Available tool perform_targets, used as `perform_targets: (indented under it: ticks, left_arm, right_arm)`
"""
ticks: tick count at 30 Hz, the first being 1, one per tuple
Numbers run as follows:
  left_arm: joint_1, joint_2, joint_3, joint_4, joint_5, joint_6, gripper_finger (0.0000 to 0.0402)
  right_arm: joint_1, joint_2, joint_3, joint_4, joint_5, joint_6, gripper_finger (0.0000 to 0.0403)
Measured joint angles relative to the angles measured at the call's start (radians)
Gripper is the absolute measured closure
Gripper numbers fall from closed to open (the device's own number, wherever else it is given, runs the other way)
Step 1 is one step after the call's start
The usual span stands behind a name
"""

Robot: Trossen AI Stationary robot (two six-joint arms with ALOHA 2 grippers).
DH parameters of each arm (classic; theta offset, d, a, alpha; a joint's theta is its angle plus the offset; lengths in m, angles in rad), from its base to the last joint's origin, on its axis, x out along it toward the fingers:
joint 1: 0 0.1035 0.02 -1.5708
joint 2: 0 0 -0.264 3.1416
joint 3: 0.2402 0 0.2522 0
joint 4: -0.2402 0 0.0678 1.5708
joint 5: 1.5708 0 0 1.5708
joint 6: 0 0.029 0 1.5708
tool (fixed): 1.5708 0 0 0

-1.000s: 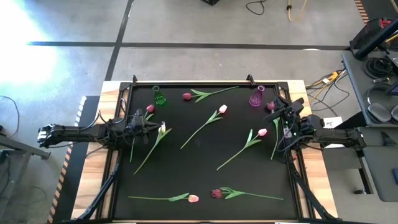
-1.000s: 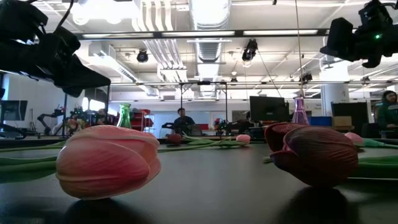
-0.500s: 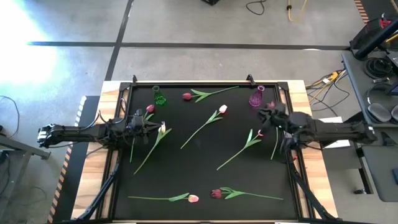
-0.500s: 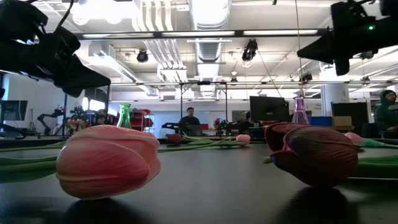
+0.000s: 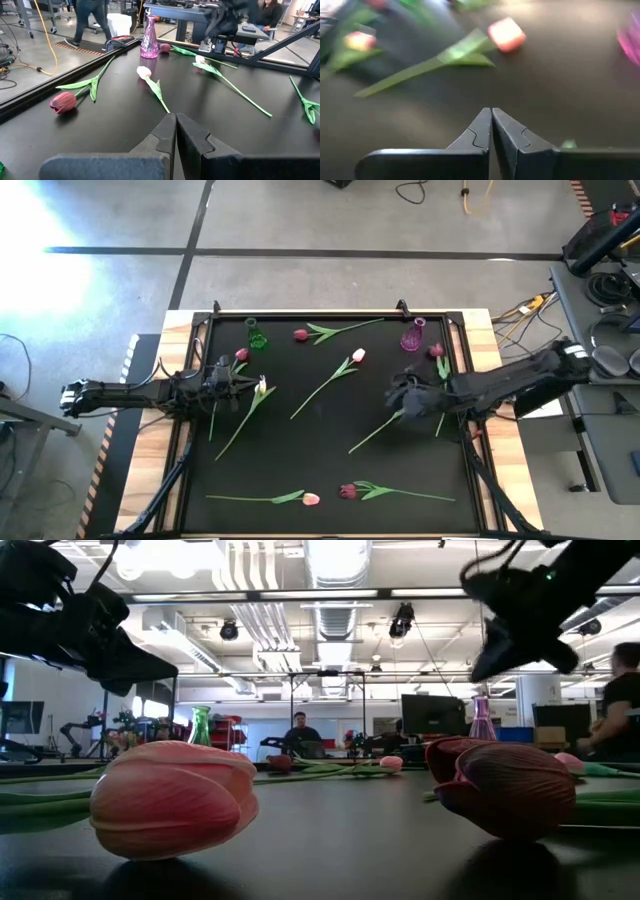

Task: Sort flowers into vase by color
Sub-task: Put the pink flower into the violet vase

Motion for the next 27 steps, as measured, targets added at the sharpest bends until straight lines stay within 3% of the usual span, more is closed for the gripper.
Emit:
perform_targets:
  ticks: [4,11,15,22,27]
  left_arm:
    - [0.000,0.000,0.000,0.004,0.000,0.000,0.0402]
    - [0.000,0.001,0.000,0.007,0.000,0.000,0.0402]
    - [0.000,0.001,0.000,0.008,0.000,0.000,0.0402]
    - [0.000,0.002,0.000,0.008,0.000,0.000,0.0402]
    - [0.000,0.002,0.000,0.008,0.000,0.000,0.0402]
  right_arm:
    - [0.086,0.135,0.087,-0.160,-0.071,0.328,0.0394]
    - [0.162,0.275,0.135,-0.230,-0.226,0.695,0.0382]
    - [0.148,0.295,0.129,-0.278,-0.319,0.808,0.0347]
    - [0.087,0.249,0.104,-0.283,-0.336,0.901,0.0264]
    - [0.039,0.242,0.067,-0.179,-0.337,0.925,0.0242]
